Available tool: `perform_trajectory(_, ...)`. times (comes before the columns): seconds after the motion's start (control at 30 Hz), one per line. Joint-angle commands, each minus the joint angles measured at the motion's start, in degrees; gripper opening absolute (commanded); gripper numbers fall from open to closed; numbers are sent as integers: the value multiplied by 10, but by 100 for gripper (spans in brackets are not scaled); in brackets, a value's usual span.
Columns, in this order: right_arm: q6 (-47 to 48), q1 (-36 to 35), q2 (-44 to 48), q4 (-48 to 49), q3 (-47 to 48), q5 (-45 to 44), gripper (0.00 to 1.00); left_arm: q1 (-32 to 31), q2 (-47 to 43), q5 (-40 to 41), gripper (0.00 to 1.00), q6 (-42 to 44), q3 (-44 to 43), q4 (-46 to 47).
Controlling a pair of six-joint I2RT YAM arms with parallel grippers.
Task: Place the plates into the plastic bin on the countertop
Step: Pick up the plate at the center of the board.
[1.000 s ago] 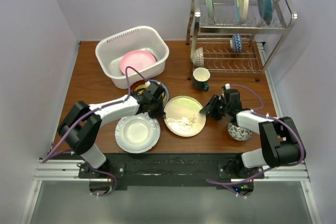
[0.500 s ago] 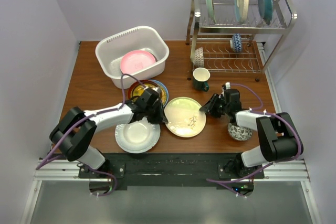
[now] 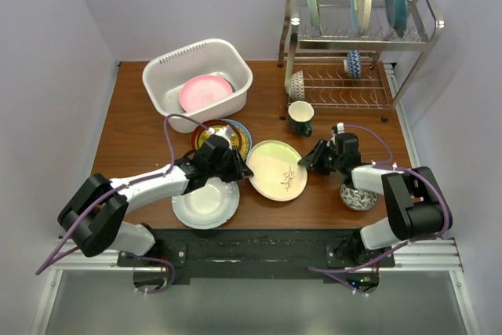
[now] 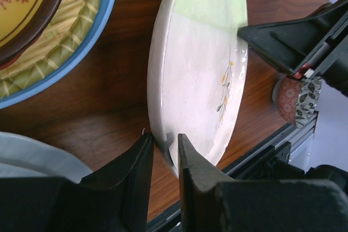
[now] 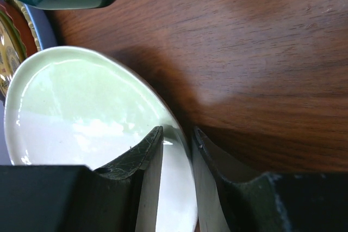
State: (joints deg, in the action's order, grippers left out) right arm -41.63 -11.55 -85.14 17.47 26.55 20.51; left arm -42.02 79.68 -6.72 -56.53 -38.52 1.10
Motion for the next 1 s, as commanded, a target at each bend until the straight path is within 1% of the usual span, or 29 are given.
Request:
perform_trajectory(0.0,-12,-22,-28,-64,-26,65,31,-16,-10,-36,28,-42,-14,172)
perform_trajectory(0.07,-13,-22,-27,-64,-27,65,31,-17,-10,-37,28,-46,-8,183)
perform_trajectory(0.13,-13,-23,-27,-64,-27,65,31,-16,-11,-37,31,-55,-2,196)
perform_trajectory(0.23,-14,-22,-27,-64,-26,66,31,-17,-11,-34,31,-64,2,202)
perform_trajectory(0.27,-14,-22,-26,-65,-25,65,31,-16,-10,-34,28,-65,2,202)
perform_trajectory(0.3,-14,-23,-26,-65,-26,66,31,-16,-10,-32,20,-65,1,200)
perform_trajectory(0.37,-13,-23,-26,-67,-26,65,31,-17,-8,-29,10,-65,-3,186)
perform_trajectory(0.4,-13,-22,-25,-67,-26,64,31,-16,-8,-26,0,-62,-6,178)
perform_trajectory(0.53,-13,-22,-25,-68,-26,64,34,-17,-6,-19,0,-54,-19,134)
perform_trajectory(0.63,-12,-23,-25,-69,-23,68,39,-16,-9,-11,0,-51,-24,114)
perform_trajectory(0.73,-6,-23,-21,-71,-18,80,54,-16,-16,0,0,-45,-33,91)
perform_trajectory(0.77,-3,-22,-18,-70,-17,84,63,-16,-17,6,0,-39,-36,86)
perform_trajectory(0.87,-1,-23,5,-68,-21,91,77,-15,-24,21,0,-24,-56,54)
perform_trajectory(0.97,3,-22,35,-79,-22,85,82,-13,-27,28,0,-15,-75,29)
